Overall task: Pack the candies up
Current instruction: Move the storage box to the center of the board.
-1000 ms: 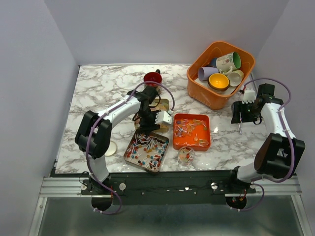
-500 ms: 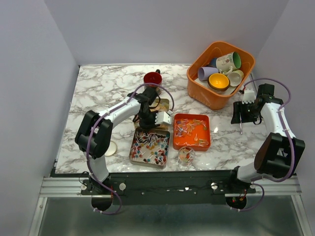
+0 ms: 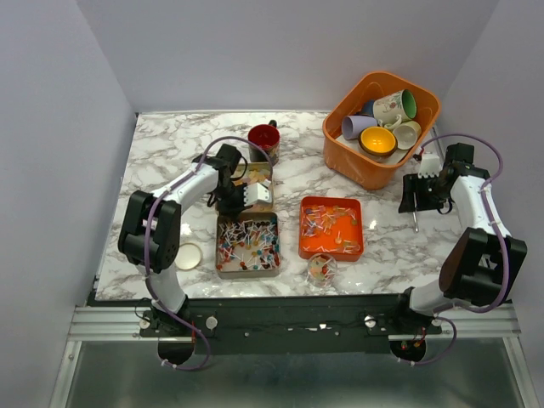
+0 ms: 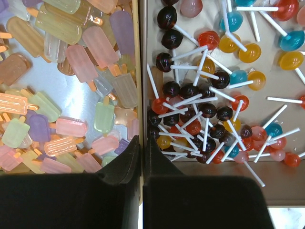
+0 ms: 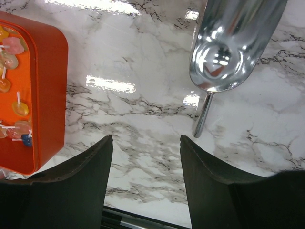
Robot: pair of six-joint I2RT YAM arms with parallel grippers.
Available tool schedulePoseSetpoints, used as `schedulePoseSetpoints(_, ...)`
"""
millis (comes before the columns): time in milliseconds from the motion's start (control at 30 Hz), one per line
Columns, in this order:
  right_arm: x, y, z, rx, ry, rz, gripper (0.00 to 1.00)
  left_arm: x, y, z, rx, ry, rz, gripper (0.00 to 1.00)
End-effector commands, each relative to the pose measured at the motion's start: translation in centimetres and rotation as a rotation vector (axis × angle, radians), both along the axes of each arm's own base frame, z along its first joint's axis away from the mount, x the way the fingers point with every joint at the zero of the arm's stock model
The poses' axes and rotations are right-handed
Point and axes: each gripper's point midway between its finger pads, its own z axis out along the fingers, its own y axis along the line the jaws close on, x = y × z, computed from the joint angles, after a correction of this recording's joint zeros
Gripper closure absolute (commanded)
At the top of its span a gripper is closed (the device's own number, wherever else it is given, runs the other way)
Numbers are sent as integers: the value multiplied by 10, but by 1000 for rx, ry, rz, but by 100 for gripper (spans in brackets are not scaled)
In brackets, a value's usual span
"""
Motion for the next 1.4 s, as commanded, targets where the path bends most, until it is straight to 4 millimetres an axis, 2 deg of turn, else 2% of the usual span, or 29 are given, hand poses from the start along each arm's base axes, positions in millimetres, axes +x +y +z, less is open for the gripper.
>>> schedulePoseSetpoints(0, 5, 2, 6, 17, -17, 19, 35, 16, 34, 14, 47, -54, 48, 92)
schedulePoseSetpoints(167, 4, 3, 5, 18, -16, 22, 35, 32, 64, 14, 81, -68, 72, 94)
schedulePoseSetpoints(233, 4, 4, 5, 22, -15, 21, 35, 46, 77, 15, 87, -84, 105, 95)
schedulePoseSetpoints(267, 4, 4, 6, 23, -17, 21, 35, 51, 80, 10, 94, -75, 114, 95)
schedulePoseSetpoints(333, 4, 4, 6, 23, -19, 24, 35, 75, 91, 17, 98, -109, 156, 95)
schedulePoseSetpoints(367, 4, 3, 7, 19, -21, 26, 35, 82, 94, 8, 105, -90, 170, 95)
schedulePoseSetpoints(400, 3, 4, 7, 19, -19, 26, 35, 99, 96, 18, 100, -122, 191, 95)
schedulePoseSetpoints(433, 2, 4, 8, 17, -19, 29, 35, 107, 100, 18, 96, -125, 210, 95)
schedulePoseSetpoints(467, 2, 3, 8, 15, -21, 29, 35, 114, 101, 11, 98, -111, 220, 95)
schedulePoseSetpoints(500, 1, 4, 7, 15, -19, 30, 35, 129, 101, 20, 92, -141, 231, 95)
schedulePoseSetpoints(533, 0, 4, 7, 17, -18, 32, 35, 135, 101, 20, 92, -142, 243, 95)
schedulePoseSetpoints(567, 0, 4, 7, 17, -18, 32, 35, 140, 101, 11, 99, -129, 246, 95)
schedulePoseSetpoints(600, -1, 4, 7, 15, -18, 32, 35, 150, 102, 18, 98, -150, 254, 95)
schedulePoseSetpoints(667, -2, 5, 7, 15, -18, 32, 35, 159, 106, 10, 112, -147, 261, 95)
schedulePoseSetpoints(800, -6, 5, 8, 9, -20, 36, 35, 174, 111, 13, 115, -177, 284, 93)
schedulePoseSetpoints(833, -7, 5, 8, 9, -19, 37, 35, 175, 110, 14, 108, -181, 291, 88)
schedulePoseSetpoints(867, -8, 6, 8, 9, -18, 39, 35, 176, 109, 23, 89, -195, 312, 78)
schedulePoseSetpoints(933, -8, 6, 11, 7, -27, 44, 35, 175, 104, 34, 47, -218, 326, 70)
schedulePoseSetpoints(967, -8, 6, 13, 5, -33, 48, 35, 174, 101, 57, 17, -260, 334, 58)
schedulePoseSetpoints(1033, -6, 5, 20, -4, -52, 52, 34, 169, 90, 77, -55, -281, 362, 49)
schedulePoseSetpoints(1067, -6, 4, 24, -17, -68, 52, 34, 165, 87, 104, -92, -325, 374, 42)
schedulePoseSetpoints(1133, -2, 0, 34, -45, -101, 50, 34, 155, 77, 125, -164, -322, 430, 37)
schedulePoseSetpoints(1167, 0, -1, 40, -52, -118, 50, 34, 148, 75, 146, -195, -352, 448, 34)
schedulePoseSetpoints(1233, 1, 2, 50, -39, -137, 69, 34, 133, 70, 153, -242, -307, 534, 34)
schedulePoseSetpoints(1267, 0, 6, 55, -26, -147, 89, 34, 123, 71, 166, -261, -317, 557, 33)
schedulePoseSetpoints(1300, 0, 22, 68, 34, -200, 138, 32, 106, 72, 154, -245, -260, 570, 32)
schedulePoseSetpoints(1333, -4, 32, 74, 59, -232, 195, 30, 94, 74, 149, -232, -243, 572, 32)
schedulePoseSetpoints(1367, -6, 43, 81, 79, -267, 241, 30, 80, 82, 155, -219, -263, 582, 30)
